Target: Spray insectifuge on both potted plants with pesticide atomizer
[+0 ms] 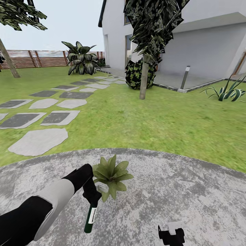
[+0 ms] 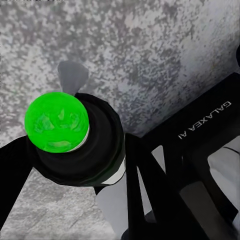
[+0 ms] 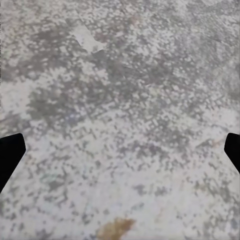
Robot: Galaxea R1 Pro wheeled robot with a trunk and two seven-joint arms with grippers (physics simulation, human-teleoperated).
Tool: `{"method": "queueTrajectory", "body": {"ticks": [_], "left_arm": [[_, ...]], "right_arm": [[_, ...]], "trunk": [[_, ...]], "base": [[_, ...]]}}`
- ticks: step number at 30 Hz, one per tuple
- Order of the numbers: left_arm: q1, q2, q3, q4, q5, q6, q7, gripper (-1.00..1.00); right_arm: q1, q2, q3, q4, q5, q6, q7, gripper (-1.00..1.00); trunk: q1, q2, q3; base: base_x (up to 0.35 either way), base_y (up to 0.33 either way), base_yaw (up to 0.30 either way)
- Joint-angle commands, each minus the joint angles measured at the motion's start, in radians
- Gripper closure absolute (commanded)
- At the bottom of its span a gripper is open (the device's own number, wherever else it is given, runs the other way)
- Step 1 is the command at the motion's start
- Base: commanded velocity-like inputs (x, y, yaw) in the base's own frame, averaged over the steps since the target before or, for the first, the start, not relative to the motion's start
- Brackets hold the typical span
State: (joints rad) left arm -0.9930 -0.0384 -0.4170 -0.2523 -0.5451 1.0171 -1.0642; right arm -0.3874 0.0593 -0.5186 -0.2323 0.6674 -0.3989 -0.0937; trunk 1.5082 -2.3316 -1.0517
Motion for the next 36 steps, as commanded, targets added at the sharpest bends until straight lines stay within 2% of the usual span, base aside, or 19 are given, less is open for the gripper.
{"method": "queueTrajectory", "body": {"ticks": [1, 11, 16, 21, 30, 36], "left_arm": [[0.000, 0.000, 0.001, -0.002, -0.010, 0.006, -0.010, 1.00], [0.007, -0.004, 0.009, 0.000, -0.010, 0.004, -0.010, 1.00], [0.059, -0.002, 0.008, -0.002, -0.013, 0.001, -0.010, 1.00], [0.078, 0.000, 0.007, -0.002, -0.013, 0.000, -0.009, 1.00], [0.081, 0.001, 0.010, -0.016, -0.013, 0.004, -0.008, 1.00], [0.078, -0.004, 0.006, -0.016, -0.014, 0.003, -0.008, 1.00]], "right_arm": [[-0.001, 0.001, -0.006, 0.001, 0.011, -0.003, -0.004, -1.00], [-0.001, 0.001, -0.007, 0.011, 0.011, -0.002, -0.004, -1.00], [-0.001, 0.001, -0.007, 0.026, 0.011, -0.003, -0.004, -1.00], [-0.001, 0.001, -0.008, 0.027, 0.011, -0.003, -0.004, -1.00], [-0.001, 0.001, -0.007, 0.027, 0.011, -0.003, -0.004, -1.00], [-0.001, 0.001, -0.008, 0.027, 0.011, -0.003, -0.004, -1.00]], "trunk": [[0.000, 0.000, -0.001], [0.000, 0.000, -0.001], [0.000, 0.000, -0.001], [0.000, 0.000, -0.001], [0.000, 0.000, -0.001], [0.000, 0.000, -0.001]], "base": [[0.016, 0.000, 0.000], [0.161, 0.000, 0.000], [0.006, 0.000, 0.000], [0.000, 0.000, 0.000], [0.009, 0.000, 0.000], [0.274, 0.000, 0.000]]}}
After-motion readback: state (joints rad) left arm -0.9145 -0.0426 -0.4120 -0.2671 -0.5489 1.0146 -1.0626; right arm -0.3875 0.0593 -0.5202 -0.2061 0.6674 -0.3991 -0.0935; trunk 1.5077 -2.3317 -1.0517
